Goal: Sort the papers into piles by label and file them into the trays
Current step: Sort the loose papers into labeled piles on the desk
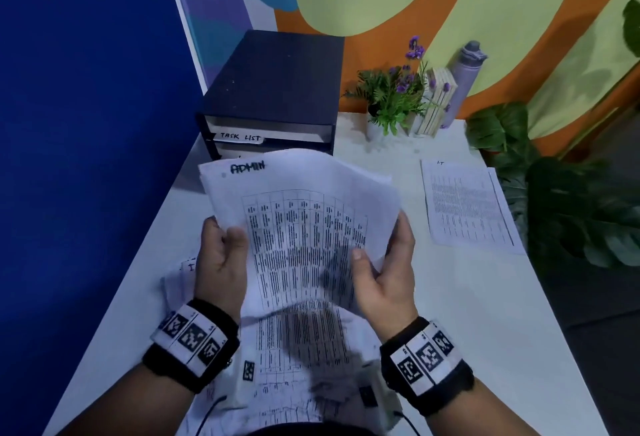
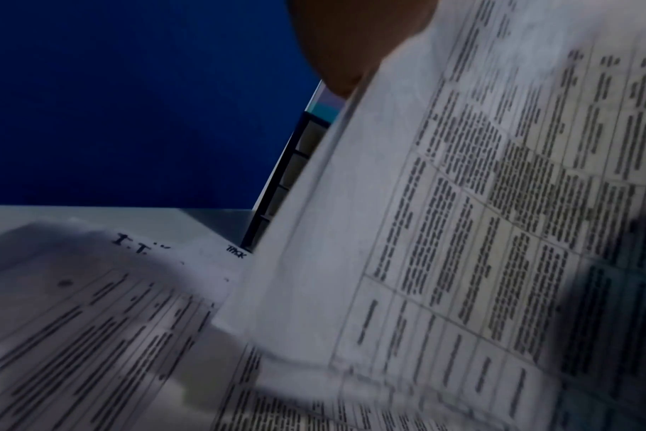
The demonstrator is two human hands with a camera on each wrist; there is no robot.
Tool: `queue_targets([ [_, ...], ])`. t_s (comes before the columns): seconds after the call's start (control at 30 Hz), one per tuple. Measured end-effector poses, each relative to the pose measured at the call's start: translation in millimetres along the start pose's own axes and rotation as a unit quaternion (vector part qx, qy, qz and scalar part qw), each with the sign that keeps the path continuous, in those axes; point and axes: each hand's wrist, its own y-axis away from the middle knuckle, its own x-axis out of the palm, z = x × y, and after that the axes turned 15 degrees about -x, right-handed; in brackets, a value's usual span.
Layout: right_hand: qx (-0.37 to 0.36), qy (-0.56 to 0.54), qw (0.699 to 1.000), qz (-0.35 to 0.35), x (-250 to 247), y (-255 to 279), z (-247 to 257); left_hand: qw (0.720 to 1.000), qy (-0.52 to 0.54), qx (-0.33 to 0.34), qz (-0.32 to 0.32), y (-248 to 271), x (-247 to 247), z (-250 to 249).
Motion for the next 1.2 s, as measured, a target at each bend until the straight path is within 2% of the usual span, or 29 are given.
queue_targets([
  [0.07, -0.008, 0.038, 0.999, 0.018, 5, 10, -4, 1.0, 0.021, 0.0, 0.01, 3, -2, 1],
  [0.1, 0.008, 0.041, 0.998, 0.035, 7, 17, -7, 0.999, 0.023, -0.027, 0.017, 6, -3, 8],
  [0.23, 0.137, 0.062, 0.977, 0.149, 12, 62, -35, 0.983, -0.094, -0.155, 0.022, 16, -6, 57],
  [0.33, 0.223, 0.064, 0.952, 0.202, 7, 75, -57, 0.972, -0.136, -0.189, 0.028, 24, -1, 70],
  [0.4, 0.249, 0.074, 0.948, 0.183, 0, 69, -68, 0.973, -0.117, -0.197, 0.028, 22, 5, 68],
  [0.43, 0.263, 0.075, 0.95, 0.148, -5, 64, -72, 0.973, -0.108, -0.2, 0.034, 19, 9, 65],
  [0.5, 0.304, 0.064, 0.95, 0.041, -19, 51, -82, 0.973, -0.106, -0.193, 0.062, 13, 15, 64],
  [0.57, 0.342, 0.083, 0.934, -0.067, -39, 38, -97, 0.962, -0.177, -0.186, 0.091, 6, 15, 70],
  [0.63, 0.349, 0.133, 0.917, -0.138, -64, 24, -113, 0.926, -0.317, -0.17, 0.114, 0, 10, 81],
  [0.73, 0.361, 0.183, 0.897, -0.181, -93, 1, -139, 0.851, -0.475, -0.185, 0.124, -4, -4, 102],
  [0.83, 0.374, 0.197, 0.89, -0.17, -100, -24, -161, 0.801, -0.545, -0.204, 0.141, -3, -14, 120],
  [0.9, 0.371, 0.219, 0.89, -0.151, -97, -40, -176, 0.785, -0.568, -0.199, 0.147, -3, -19, 129],
  [1.0, 0.373, 0.232, 0.89, -0.123, -86, -56, -197, 0.78, -0.574, -0.2, 0.146, -6, -25, 137],
  [1.2, 0.378, 0.26, 0.888, -0.023, -74, -67, -238, 0.792, -0.561, -0.19, 0.152, -10, -37, 149],
])
